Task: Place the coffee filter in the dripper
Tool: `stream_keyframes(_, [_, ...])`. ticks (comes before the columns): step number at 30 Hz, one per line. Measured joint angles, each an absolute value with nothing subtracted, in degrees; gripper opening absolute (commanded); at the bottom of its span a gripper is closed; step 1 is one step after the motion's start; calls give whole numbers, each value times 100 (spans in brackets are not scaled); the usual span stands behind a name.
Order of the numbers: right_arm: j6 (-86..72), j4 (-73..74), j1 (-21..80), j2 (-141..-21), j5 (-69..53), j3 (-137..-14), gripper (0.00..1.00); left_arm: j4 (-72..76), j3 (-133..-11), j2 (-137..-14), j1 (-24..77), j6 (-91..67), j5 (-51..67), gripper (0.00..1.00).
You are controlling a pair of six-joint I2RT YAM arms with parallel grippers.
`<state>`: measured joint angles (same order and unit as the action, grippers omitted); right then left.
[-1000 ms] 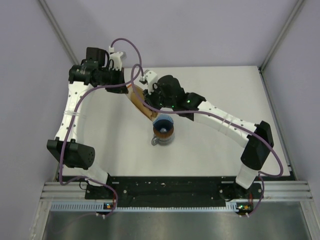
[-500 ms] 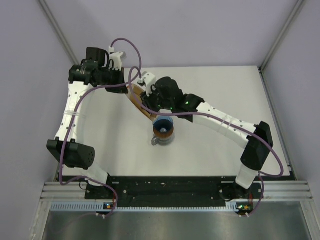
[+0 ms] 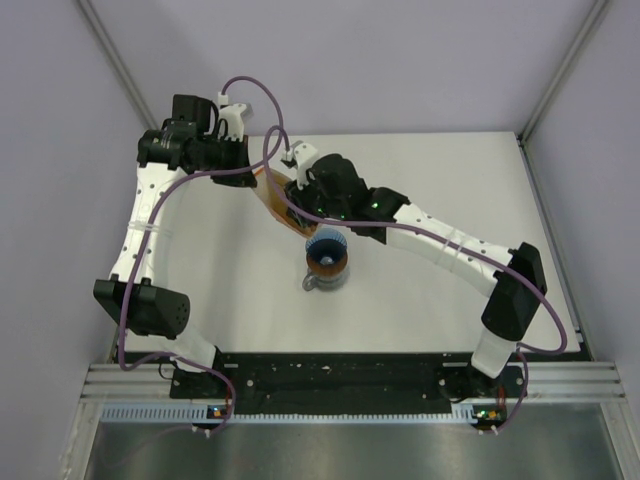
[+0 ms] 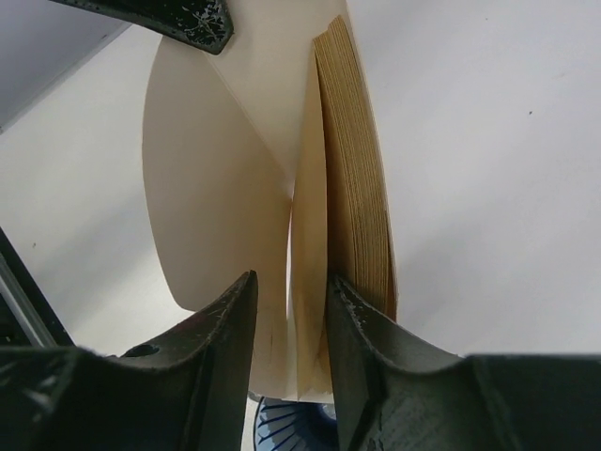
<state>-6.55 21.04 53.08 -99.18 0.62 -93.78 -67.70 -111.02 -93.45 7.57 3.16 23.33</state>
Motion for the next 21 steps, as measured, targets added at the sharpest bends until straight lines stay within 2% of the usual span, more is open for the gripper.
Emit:
stream_keyframes(5, [-781, 2108, 5308, -9920, 43, -9378, 0, -6770, -11102, -9345, 757, 316, 2359, 0])
stream_keyframes(12, [-753, 2110, 5308, -9950, -34, -9380, 0, -6687, -11006, -9336, 757, 318, 2279, 0])
stream_keyframes(21, [-464, 2067, 5275, -9920, -427, -9382, 0, -6372, -10691, -9327, 714, 311, 1509, 0])
